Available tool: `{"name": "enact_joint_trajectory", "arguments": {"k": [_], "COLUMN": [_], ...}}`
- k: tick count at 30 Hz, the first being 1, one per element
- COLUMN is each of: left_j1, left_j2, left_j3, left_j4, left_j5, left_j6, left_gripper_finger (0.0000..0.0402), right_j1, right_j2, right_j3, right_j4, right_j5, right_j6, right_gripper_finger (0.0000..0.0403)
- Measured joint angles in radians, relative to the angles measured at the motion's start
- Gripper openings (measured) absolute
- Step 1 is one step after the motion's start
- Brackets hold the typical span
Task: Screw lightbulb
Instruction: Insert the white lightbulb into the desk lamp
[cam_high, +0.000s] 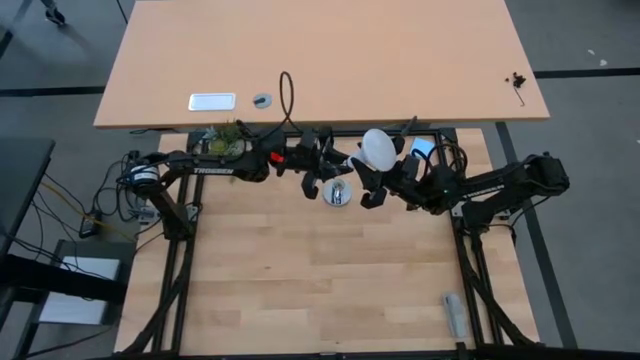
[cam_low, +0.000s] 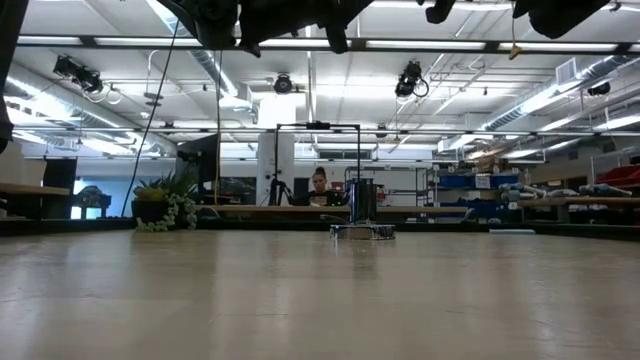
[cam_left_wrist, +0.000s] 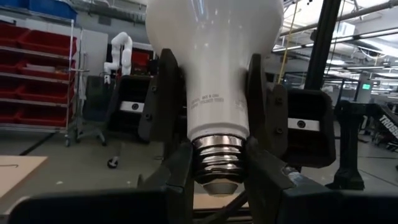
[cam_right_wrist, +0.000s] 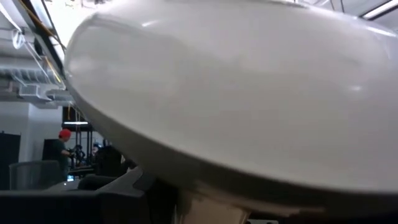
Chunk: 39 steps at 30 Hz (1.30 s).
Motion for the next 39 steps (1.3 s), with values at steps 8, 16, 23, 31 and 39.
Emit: {"name": "enact_joint_trajectory", "arguments": {"k": [8, 16, 23, 31, 39], "left_j1": [0.002, 0.015, 0.024, 0.101, 0.139], "left_j2": [0.000, 0.000, 0.000, -0.022, -0.051], "left_j3": [-0.001, 0.001, 0.001, -0.009, -0.005], "left_j4": [-0.035, -0.092, -0.128, -0.272, -0.609], "left_j5": [0.002, 0.076, 0.112, 0.166, 0.118], "left_j6": [0.029, 0.036, 0.019, 0.054, 0.254], "left_gripper_finger": [0.0095, 0.0113, 0.0132, 0.0135, 0.0125], "right_j1": [0.000, 0.000, -0.001, -0.003, -0.024], "right_j2": [0.000, 0.000, 0.000, -0.072, -0.142], "right_j3": [-0.017, -0.019, -0.019, -0.013, -0.015], "right_j4": [-0.003, -0.054, -0.078, -0.125, -0.388], "right_j5": [0.004, -0.002, 0.012, 0.066, 0.105], "right_j6": [0.000, 0.013, -0.008, -0.014, 0.071], "right_gripper_finger": [0.0210, 0.0175, 0.0170, 0.0165, 0.0162]}}
